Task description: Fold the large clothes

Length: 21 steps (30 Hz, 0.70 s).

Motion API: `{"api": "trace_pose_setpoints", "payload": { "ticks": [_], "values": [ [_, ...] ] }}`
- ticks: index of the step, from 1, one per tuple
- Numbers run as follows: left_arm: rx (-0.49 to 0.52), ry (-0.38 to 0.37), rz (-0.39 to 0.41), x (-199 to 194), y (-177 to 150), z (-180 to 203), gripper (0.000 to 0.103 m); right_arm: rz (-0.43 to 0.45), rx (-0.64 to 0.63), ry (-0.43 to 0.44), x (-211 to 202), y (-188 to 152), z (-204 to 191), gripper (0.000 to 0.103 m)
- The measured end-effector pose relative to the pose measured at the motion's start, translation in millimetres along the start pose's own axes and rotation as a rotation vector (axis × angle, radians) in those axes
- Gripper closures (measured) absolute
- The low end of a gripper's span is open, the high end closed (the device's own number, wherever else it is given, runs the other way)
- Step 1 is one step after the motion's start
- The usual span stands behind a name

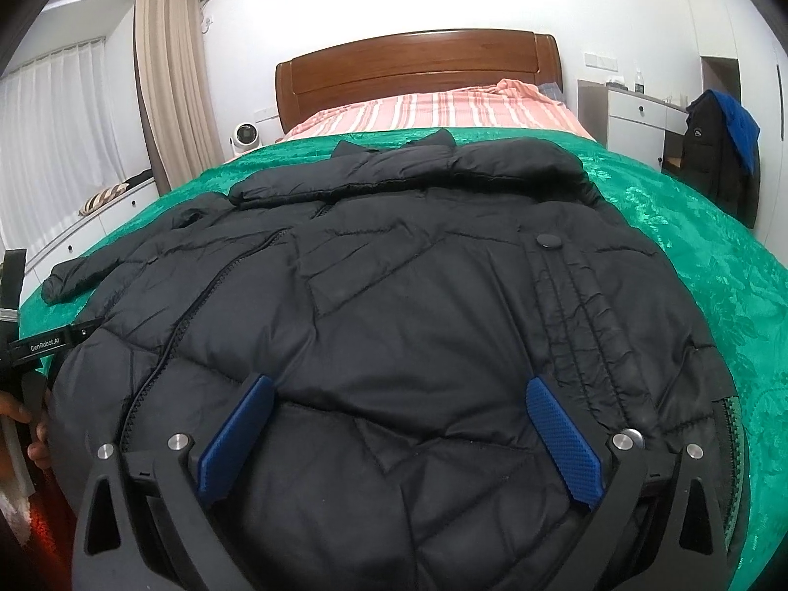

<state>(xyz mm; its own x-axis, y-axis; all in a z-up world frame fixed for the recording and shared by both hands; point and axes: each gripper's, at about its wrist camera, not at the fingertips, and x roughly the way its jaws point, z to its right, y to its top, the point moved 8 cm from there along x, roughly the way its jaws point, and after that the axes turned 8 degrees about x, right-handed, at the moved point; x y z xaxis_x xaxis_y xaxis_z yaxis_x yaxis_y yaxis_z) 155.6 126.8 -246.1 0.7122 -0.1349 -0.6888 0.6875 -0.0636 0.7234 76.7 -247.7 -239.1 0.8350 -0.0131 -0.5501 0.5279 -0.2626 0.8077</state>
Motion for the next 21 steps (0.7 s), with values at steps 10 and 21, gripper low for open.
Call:
{"api": "trace_pose_setpoints", "payload": {
  "ticks": [10,21],
  "values": [
    [0.000,0.000,0.000,0.0,0.0,-0.2,0.000,0.001,-0.002,-0.002,0.5,-0.6,-0.5,0.001],
    [0.000,0.000,0.000,0.0,-0.1,-0.1,0.000,0.001,-0.003,-0.003,0.8,-1.2,-0.1,0.001]
  ]
}}
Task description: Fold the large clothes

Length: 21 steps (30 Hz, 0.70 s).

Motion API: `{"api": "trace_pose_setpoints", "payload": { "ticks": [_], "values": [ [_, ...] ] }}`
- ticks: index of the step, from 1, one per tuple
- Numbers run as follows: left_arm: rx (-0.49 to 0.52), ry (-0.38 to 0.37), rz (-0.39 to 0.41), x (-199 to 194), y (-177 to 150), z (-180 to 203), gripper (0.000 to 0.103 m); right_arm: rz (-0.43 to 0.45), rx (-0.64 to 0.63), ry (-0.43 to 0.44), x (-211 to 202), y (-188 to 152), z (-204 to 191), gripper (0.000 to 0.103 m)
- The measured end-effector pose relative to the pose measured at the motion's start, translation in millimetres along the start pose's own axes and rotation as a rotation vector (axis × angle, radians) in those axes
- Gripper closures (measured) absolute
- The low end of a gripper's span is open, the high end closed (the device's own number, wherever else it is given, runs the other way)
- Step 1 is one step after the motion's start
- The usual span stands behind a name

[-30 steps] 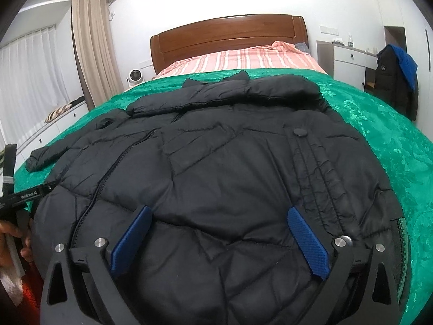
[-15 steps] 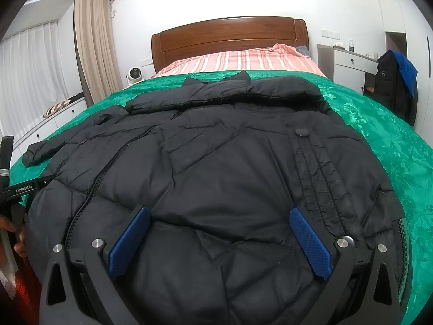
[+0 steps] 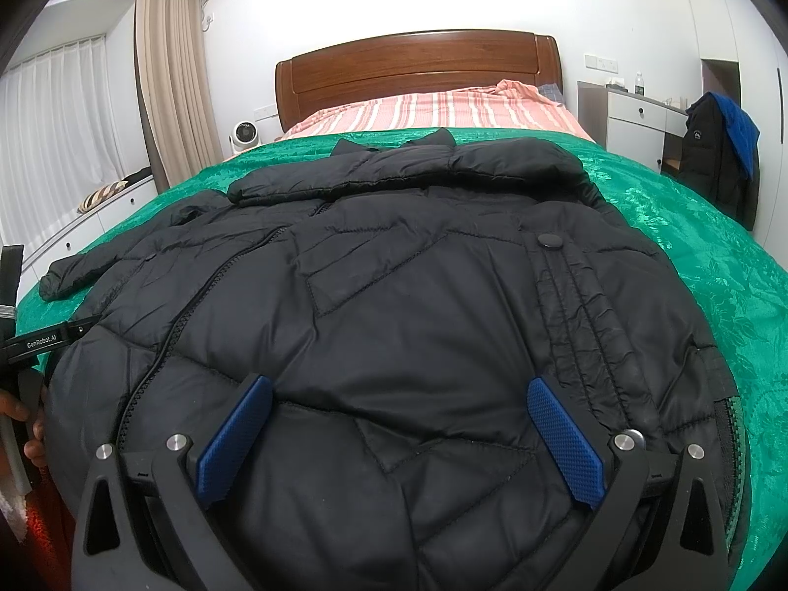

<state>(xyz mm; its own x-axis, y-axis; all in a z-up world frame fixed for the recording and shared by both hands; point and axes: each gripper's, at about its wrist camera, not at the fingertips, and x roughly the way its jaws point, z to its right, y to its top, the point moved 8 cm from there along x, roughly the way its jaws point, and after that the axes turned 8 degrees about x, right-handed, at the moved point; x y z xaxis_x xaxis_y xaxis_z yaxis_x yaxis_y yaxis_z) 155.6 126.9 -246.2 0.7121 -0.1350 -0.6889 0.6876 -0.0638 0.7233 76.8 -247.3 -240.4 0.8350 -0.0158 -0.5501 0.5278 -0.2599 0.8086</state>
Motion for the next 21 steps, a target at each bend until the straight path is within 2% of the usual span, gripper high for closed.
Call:
{"api": "trace_pose_setpoints", "payload": {
  "ticks": [21],
  "values": [
    [0.000,0.001,-0.001,0.1,0.2,0.4,0.000,0.000,-0.002,-0.010,-0.1,-2.3,0.6,0.001]
  ]
}}
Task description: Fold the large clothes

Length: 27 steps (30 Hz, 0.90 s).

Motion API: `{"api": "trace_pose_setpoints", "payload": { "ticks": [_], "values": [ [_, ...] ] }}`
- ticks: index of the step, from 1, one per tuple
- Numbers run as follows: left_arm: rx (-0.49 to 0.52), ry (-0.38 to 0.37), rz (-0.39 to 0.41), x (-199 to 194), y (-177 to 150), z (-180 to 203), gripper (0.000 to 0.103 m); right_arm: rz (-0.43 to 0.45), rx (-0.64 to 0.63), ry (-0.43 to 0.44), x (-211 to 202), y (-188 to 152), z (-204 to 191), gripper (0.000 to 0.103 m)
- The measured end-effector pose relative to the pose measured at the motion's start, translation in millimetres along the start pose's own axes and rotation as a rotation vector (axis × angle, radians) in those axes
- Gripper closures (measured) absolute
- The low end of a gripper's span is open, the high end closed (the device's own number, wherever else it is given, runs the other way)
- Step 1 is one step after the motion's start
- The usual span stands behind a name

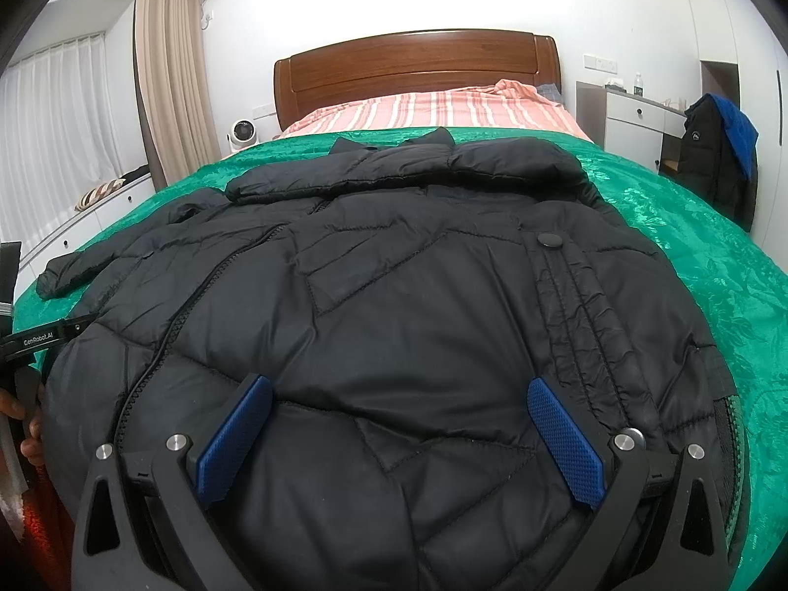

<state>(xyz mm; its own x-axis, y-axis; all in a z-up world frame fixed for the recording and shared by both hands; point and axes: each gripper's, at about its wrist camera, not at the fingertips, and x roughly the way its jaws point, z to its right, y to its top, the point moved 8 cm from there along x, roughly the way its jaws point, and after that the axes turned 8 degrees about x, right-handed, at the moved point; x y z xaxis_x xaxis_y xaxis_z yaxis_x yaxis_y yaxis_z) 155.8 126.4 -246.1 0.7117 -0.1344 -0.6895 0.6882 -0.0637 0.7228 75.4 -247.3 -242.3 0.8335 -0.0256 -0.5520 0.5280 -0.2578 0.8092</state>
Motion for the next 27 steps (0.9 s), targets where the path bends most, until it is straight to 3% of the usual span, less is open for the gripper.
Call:
{"api": "trace_pose_setpoints", "payload": {
  "ticks": [9,17,27],
  "values": [
    [-0.001,-0.002,-0.012,0.0,0.3,-0.7,0.000,0.000,0.000,0.000,-0.3,0.0,0.1,0.001],
    [-0.034,-0.063,-0.141,-10.9,2.9,-11.6,0.000,-0.001,-0.003,-0.004,0.1,-0.6,0.3,0.001],
    [-0.160,-0.094,-0.113,-35.6,20.5,-39.9,0.000,-0.002,-0.003,-0.005,-0.4,-1.0,0.2,0.001]
  ]
}}
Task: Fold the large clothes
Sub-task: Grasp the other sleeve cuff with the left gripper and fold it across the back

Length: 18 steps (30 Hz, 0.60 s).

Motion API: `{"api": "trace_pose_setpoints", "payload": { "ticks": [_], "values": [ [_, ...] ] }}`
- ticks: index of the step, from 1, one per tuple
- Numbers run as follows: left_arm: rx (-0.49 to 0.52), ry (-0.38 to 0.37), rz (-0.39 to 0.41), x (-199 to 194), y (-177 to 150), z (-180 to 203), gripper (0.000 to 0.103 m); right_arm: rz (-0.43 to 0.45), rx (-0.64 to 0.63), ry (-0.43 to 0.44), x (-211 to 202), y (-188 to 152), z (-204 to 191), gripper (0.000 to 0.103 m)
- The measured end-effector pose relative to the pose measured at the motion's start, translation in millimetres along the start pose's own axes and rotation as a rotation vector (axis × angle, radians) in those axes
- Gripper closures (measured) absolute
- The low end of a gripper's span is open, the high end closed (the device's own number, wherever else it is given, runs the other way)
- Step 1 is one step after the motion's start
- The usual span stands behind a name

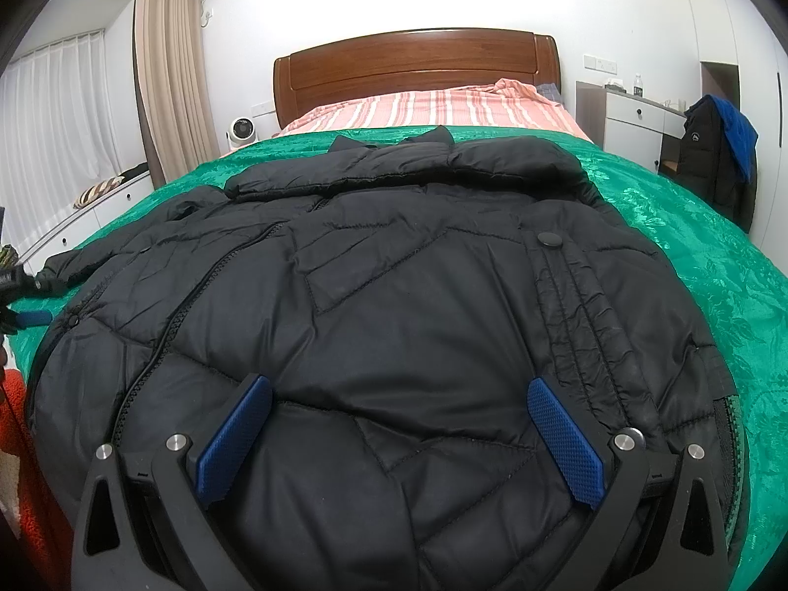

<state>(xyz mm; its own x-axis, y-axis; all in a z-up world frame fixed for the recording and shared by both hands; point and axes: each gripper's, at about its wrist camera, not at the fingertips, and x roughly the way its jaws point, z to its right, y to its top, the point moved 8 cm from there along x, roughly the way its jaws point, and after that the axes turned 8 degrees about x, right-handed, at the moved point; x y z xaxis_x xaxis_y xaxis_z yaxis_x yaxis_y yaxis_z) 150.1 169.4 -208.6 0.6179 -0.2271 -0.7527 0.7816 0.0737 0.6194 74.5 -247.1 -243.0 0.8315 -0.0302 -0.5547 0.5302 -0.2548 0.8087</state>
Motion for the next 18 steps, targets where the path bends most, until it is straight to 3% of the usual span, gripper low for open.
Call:
{"api": "trace_pose_setpoints", "payload": {
  "ticks": [4,13,18],
  "values": [
    [-0.088,0.007,0.012,-5.0,16.7,-27.7,0.000,-0.002,0.000,-0.001,0.1,-1.2,0.3,0.001],
    [-0.554,0.019,0.079,3.1,29.8,-173.7,0.000,0.005,-0.011,-0.016,0.3,-2.7,-0.4,0.001],
    [-0.703,0.020,0.188,14.8,58.7,-232.0,0.001,0.011,-0.022,-0.031,-0.7,-4.1,-1.7,0.001]
  ]
}}
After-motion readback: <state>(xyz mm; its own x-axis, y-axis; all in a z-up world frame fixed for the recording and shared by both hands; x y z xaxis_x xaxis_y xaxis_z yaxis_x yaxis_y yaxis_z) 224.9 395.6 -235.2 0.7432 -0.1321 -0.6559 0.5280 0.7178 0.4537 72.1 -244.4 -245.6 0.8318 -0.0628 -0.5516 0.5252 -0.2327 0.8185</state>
